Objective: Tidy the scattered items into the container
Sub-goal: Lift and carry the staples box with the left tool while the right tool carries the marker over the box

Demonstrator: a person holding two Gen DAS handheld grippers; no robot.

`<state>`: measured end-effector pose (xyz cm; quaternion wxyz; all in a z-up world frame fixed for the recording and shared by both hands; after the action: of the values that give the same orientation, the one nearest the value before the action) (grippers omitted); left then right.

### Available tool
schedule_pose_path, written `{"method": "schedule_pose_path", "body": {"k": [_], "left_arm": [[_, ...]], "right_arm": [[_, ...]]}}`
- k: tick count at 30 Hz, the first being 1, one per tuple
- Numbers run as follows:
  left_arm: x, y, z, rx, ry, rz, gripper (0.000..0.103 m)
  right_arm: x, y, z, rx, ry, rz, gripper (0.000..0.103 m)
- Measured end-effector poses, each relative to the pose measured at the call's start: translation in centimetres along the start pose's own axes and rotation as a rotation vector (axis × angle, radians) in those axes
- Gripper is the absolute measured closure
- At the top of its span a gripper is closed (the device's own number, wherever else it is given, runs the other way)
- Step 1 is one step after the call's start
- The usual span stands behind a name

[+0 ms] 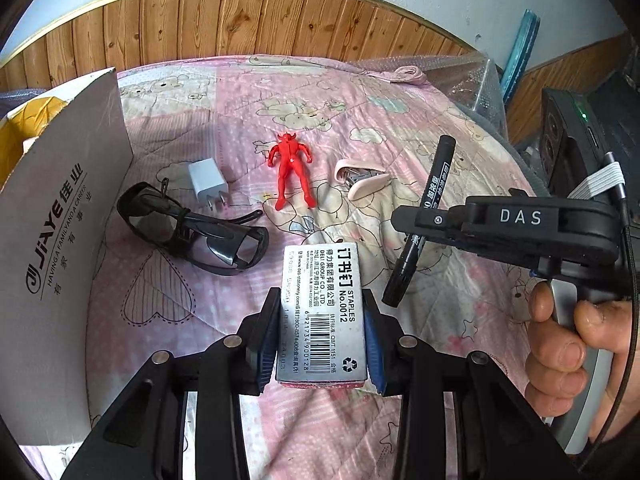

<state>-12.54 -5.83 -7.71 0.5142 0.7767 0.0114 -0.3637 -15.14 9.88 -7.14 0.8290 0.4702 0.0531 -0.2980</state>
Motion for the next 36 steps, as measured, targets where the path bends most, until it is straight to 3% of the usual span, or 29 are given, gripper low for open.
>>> {"method": "schedule_pose_path", "body": {"k": [15, 36], "left_arm": [[0.4, 3.8, 0.2, -0.087, 0.018, 0.021, 0.065], [1.7, 10.2, 1.2, -0.107, 0.055, -0.064, 0.065]], "right_arm": [[3.8, 2.7, 3.4, -0.009, 0.049, 0.009, 0.089], [8.5, 5.0, 9.3, -0.023, 0.165, 0.016, 0.089]]}}
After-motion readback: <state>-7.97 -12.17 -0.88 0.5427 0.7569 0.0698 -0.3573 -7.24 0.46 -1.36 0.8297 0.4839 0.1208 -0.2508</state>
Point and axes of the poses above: each gripper's, at about its wrist camera, not at the fingertips, and y roughly against the way its jaws point, z to its left, x to its underside, the point moved 3 cm from there along -y, roughly the way its jaws point, and after that the axes turned 3 degrees about -y, right-handed, at the moved point
